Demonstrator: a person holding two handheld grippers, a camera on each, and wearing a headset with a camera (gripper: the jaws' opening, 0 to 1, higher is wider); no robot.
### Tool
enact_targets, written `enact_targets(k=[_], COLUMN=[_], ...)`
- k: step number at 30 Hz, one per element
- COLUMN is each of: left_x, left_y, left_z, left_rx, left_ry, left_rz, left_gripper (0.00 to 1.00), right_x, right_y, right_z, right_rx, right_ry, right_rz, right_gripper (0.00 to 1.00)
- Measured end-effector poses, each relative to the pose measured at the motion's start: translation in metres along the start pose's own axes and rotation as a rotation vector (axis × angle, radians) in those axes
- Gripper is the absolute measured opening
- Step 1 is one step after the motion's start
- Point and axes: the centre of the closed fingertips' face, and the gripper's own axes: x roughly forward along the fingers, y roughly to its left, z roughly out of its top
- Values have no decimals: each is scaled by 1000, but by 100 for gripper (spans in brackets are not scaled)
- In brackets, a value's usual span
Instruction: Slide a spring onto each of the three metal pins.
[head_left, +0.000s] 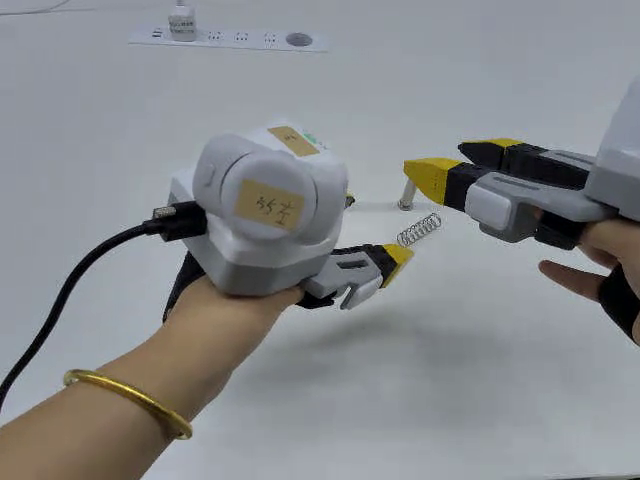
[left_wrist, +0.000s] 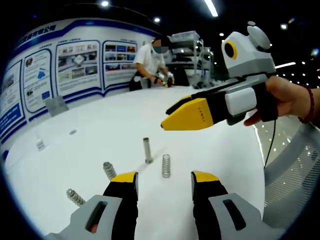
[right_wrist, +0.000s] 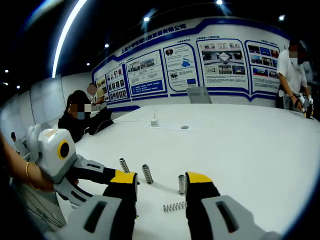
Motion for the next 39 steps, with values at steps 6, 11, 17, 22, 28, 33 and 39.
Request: enact_targets(k=[6, 11, 17, 22, 28, 33, 39], left_x=[18, 30, 41, 49, 57, 60, 62], left_y=[-5, -7, -7, -5, 2, -1, -3], left_z=[-4, -10, -13, -16, -19, -20, -21], left_rx=[-1, 13, 18, 16, 28, 39, 43], left_ry=[17, 34, 39, 59, 84, 100, 110], left_rz=[-29, -39, -48, -49, -45, -64, -77], left_gripper=[40, 38, 34, 31, 28, 25, 22], right_x=[-13, -24, -36, -41, -44, -42, -44], right_y=[-8, -8, -7, -5, -4, -2, -6], right_z=[-2, -3, -4, -11, -15, -24, -26], right_rx=[6, -4, 32, 15, 38, 71, 71], right_ry=[-30, -45, -80, -66, -67, -45, -37], right_rz=[-15, -20, -27, -29, -32, -32, -54], right_gripper=[40, 41, 42, 43, 45, 45, 44])
